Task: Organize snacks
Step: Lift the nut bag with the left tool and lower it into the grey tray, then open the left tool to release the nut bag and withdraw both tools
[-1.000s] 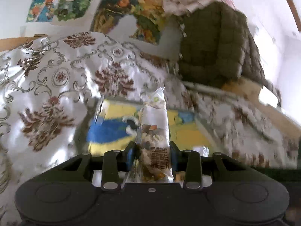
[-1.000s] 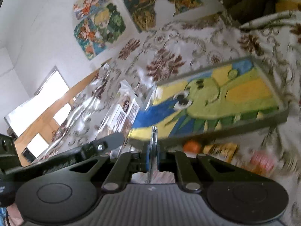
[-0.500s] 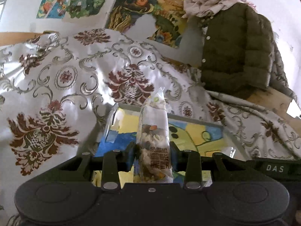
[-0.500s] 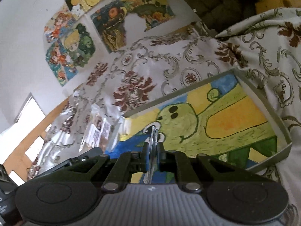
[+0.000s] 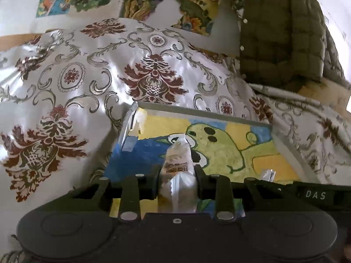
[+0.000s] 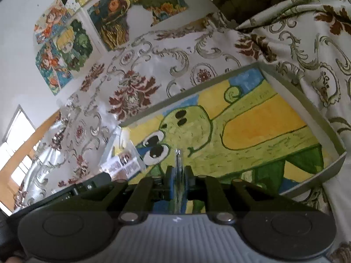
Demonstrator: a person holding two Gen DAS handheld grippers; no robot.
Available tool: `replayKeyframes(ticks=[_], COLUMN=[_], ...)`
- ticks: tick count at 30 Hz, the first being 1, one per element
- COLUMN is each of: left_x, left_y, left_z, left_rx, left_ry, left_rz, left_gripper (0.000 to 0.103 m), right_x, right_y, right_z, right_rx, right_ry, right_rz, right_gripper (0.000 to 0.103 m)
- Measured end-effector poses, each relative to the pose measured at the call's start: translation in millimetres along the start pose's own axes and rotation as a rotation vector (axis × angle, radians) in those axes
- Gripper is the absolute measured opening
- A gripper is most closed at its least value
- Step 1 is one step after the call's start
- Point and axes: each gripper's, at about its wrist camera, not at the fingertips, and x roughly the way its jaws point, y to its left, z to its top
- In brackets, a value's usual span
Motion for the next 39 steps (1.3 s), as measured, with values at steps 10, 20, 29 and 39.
replayKeyframes(ticks=[10, 20, 29, 39], left_x=[-5.7, -53.7, -120.1, -196.4], left_y=[3.4, 2.8, -6.3, -23.0], left_z=[4.8, 26.5, 29.2, 1.0], left_rx=[-0.039, -0.047, -0.08, -0.078], left_ry=[0.014, -0.056, -0.107, -0.135], left_rz=[0.027, 0.094, 0.099, 0.12], left_gripper=[0.063, 0.097, 0.102, 0.102], right_x=[-2.6, -40.2, -105.3, -182.9], right_y=[6.9, 20.9, 43.3, 57.1], right_z=[2.0, 22.2, 25.3, -2.4], right_rx=[-0.044, -0.11, -0.245, -0.323], right_ry=[-0.002, -0.11, -0.211, -0.303], right_rz=[-0.049, -0.079, -0.092, -0.116], right_gripper=[0.05, 0.092, 0.103, 0.103])
